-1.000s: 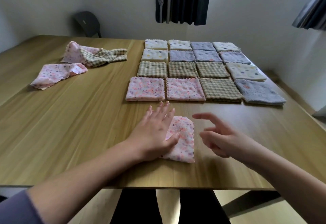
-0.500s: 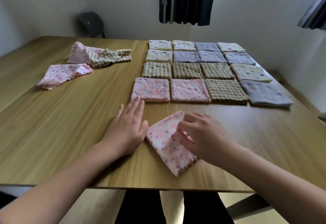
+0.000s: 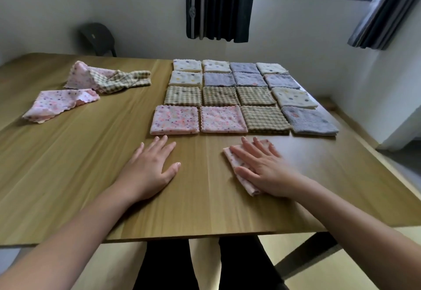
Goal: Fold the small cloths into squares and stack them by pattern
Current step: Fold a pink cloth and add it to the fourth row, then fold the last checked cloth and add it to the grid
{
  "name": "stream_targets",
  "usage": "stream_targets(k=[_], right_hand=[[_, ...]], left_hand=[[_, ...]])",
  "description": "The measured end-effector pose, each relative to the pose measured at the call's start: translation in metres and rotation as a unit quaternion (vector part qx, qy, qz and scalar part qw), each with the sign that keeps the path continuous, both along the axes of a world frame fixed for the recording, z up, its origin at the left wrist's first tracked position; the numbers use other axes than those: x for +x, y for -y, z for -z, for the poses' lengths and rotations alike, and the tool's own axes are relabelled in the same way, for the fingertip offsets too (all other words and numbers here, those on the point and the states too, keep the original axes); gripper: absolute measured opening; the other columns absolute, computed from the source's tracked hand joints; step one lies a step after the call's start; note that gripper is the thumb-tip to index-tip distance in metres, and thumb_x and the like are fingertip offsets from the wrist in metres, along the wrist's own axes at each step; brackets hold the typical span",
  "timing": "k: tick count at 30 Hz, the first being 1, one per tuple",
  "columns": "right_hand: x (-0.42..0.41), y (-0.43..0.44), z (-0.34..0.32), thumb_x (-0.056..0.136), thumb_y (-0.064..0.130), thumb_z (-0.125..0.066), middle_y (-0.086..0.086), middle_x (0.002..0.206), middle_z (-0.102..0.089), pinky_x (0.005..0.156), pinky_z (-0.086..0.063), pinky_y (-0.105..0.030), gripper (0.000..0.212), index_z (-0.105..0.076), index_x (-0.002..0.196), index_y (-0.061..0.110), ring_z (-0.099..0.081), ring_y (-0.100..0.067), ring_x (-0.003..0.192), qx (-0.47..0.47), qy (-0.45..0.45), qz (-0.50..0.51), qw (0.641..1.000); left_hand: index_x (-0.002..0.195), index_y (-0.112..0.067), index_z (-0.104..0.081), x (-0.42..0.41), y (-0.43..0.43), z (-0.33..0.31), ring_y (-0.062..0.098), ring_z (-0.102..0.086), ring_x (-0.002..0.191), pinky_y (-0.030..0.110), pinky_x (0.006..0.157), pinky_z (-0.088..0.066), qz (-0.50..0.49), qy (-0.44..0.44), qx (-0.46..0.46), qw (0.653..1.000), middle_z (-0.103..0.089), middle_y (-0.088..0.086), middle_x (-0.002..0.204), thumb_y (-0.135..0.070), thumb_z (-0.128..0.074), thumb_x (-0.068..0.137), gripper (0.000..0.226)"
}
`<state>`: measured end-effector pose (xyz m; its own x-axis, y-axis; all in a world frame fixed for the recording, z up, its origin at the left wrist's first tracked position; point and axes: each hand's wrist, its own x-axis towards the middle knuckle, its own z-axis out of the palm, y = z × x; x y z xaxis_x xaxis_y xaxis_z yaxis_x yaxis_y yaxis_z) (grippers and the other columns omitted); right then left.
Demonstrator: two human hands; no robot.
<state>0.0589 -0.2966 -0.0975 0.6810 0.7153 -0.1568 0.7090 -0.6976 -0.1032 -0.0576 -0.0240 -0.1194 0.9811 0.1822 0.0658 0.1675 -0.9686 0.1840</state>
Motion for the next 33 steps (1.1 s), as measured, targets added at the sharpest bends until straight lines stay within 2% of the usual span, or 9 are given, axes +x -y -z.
stream_targets(k=[7,11,14,16,18,21,26,30,33], right_hand=[[0.049,0.096,0.0,0.078,0.072,-0.006,0.004,0.161,0.013,0.119,0.007,-0.042,0.073,0.002,0.147,0.049,0.014,-0.02,0.147,-0.033,0.005,0.145,0.989],[0.063,0.12,-0.004,0.073,0.076,-0.002,0.003,0.161,0.011,0.119,0.004,-0.045,0.08,-0.001,0.148,0.048,0.009,-0.022,0.148,-0.037,0.005,0.187,0.982],[0.067,0.127,-0.005,0.052,0.095,0.016,0.006,0.161,0.01,0.119,0.004,-0.044,0.106,0.0,0.147,0.051,0.009,-0.021,0.148,-0.023,0.002,0.187,0.982],[0.069,0.129,-0.002,0.039,0.098,0.021,0.006,0.161,0.01,0.119,0.004,-0.044,0.118,0.002,0.146,0.052,0.01,-0.021,0.148,-0.022,0.001,0.185,0.982],[0.069,0.13,-0.003,0.044,0.097,0.018,0.005,0.161,0.01,0.119,0.004,-0.045,0.113,0.001,0.146,0.051,0.011,-0.021,0.148,-0.018,-0.003,0.181,0.983],[0.065,0.129,-0.01,0.068,0.085,0.004,0.003,0.161,0.008,0.119,0.005,-0.047,0.087,-0.003,0.147,0.05,0.012,-0.022,0.148,-0.006,-0.002,0.179,0.984],[0.055,0.092,-0.028,0.065,0.088,0.003,0.013,0.158,0.007,0.119,0.008,-0.042,0.085,-0.001,0.144,0.056,0.017,-0.013,0.145,0.041,0.027,0.097,0.994],[0.05,0.018,-0.033,0.066,0.09,0.006,0.012,0.16,0.003,0.12,0.006,-0.04,0.09,-0.004,0.147,0.052,0.015,-0.011,0.146,0.07,0.03,0.016,0.997],[0.05,-0.056,-0.037,0.084,0.074,-0.01,0.01,0.161,0.001,0.12,0.006,-0.041,0.071,-0.008,0.15,0.046,0.013,-0.014,0.147,0.08,0.026,-0.046,0.995]], left_hand=[[0.152,-0.025,-0.022,0.0,0.002,-0.001,0.012,-0.004,0.148,0.036,0.119,0.0,0.003,-0.003,-0.016,1.0,-0.009,-0.001,0.161,-0.073,-0.002,0.064,0.102],[0.152,-0.026,-0.019,-0.001,0.005,-0.003,0.01,-0.002,0.148,0.035,0.119,0.0,0.001,-0.011,-0.004,1.0,-0.007,-0.002,0.162,-0.064,-0.013,0.077,0.084],[0.152,-0.027,-0.019,-0.001,0.005,-0.004,0.01,-0.001,0.148,0.035,0.119,0.0,0.003,-0.013,-0.003,1.0,-0.006,-0.002,0.162,-0.062,-0.015,0.078,0.082],[0.152,-0.026,-0.019,-0.001,0.005,-0.004,0.01,-0.002,0.148,0.035,0.119,0.0,0.005,-0.012,-0.004,1.0,-0.006,-0.002,0.162,-0.062,-0.015,0.078,0.082],[0.152,-0.026,-0.02,-0.001,0.005,-0.003,0.011,-0.002,0.148,0.035,0.119,0.0,0.003,-0.007,-0.008,1.0,-0.007,-0.002,0.161,-0.062,-0.016,0.079,0.082],[0.152,-0.026,-0.021,-0.003,0.007,-0.003,0.01,-0.002,0.148,0.035,0.119,0.0,0.01,-0.009,-0.014,1.0,-0.007,-0.003,0.161,-0.062,-0.018,0.085,0.076],[0.136,-0.021,-0.048,-0.007,-0.007,-0.013,0.013,-0.028,0.141,0.04,0.118,-0.015,0.028,0.071,-0.085,0.993,-0.036,-0.004,0.151,-0.067,-0.02,0.072,0.084],[0.119,-0.013,-0.062,0.01,-0.049,-0.025,0.024,-0.05,0.124,0.045,0.106,-0.037,-0.009,0.127,-0.092,0.988,-0.053,0.003,0.135,-0.057,-0.034,0.075,0.068],[0.113,-0.011,-0.065,0.028,-0.084,-0.031,0.029,-0.051,0.122,0.04,0.099,-0.038,-0.064,0.152,-0.088,0.982,-0.055,0.006,0.133,-0.028,-0.058,0.088,0.031]])
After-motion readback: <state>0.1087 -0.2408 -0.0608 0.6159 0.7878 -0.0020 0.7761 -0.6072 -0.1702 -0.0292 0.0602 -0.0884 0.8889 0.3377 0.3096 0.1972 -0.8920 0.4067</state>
